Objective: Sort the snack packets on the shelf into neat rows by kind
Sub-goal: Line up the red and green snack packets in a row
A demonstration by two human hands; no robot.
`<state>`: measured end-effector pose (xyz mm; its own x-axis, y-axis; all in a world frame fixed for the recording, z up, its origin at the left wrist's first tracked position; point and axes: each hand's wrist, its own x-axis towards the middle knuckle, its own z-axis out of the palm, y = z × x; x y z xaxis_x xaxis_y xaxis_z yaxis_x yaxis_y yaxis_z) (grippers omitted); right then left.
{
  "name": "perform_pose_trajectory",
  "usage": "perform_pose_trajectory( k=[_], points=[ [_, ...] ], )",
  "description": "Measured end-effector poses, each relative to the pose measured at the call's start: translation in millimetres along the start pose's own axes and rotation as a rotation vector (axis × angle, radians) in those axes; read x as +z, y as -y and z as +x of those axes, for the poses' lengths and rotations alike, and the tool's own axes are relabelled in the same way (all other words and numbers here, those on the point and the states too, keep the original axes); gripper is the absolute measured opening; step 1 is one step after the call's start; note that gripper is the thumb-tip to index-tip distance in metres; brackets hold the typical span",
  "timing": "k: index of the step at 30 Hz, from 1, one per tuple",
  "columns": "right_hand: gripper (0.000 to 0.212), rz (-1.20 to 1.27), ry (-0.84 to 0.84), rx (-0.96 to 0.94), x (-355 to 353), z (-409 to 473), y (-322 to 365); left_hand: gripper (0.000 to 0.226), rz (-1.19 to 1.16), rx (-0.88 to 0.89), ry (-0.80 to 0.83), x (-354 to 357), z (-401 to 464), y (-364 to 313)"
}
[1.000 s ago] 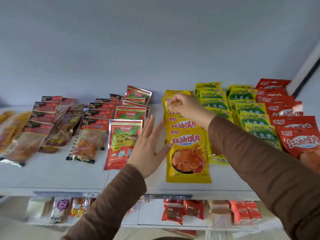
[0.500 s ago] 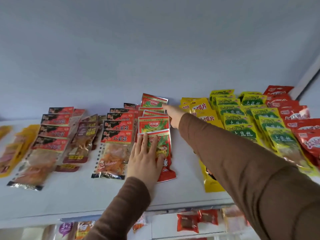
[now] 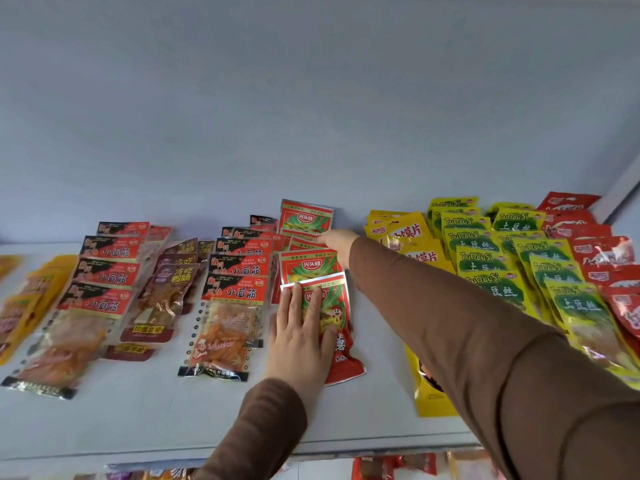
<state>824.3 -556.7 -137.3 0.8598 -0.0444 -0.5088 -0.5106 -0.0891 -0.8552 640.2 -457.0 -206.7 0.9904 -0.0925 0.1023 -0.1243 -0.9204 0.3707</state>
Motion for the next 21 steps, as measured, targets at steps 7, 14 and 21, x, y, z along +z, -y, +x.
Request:
perform_pose_trajectory(
  k=[7,14,21],
  points=[
    [0.032,-0.164,-0.285,-0.149,-22.7,15.0,3.6,0.068,-0.086,0.06,-0.037,13.2,7.6,-14.9],
    [0.014,-0.502,-0.357,-0.24,-49.7,21.5,12.5,0.067,-0.249,0.121,-0.22,10.0,22.1,-26.1],
    [0.034,-0.569,-0.264,-0.182,-43.1,8.8,16.5,0.044,-1.269,-0.419,0.137,-40.2,127.7,-10.2]
  ],
)
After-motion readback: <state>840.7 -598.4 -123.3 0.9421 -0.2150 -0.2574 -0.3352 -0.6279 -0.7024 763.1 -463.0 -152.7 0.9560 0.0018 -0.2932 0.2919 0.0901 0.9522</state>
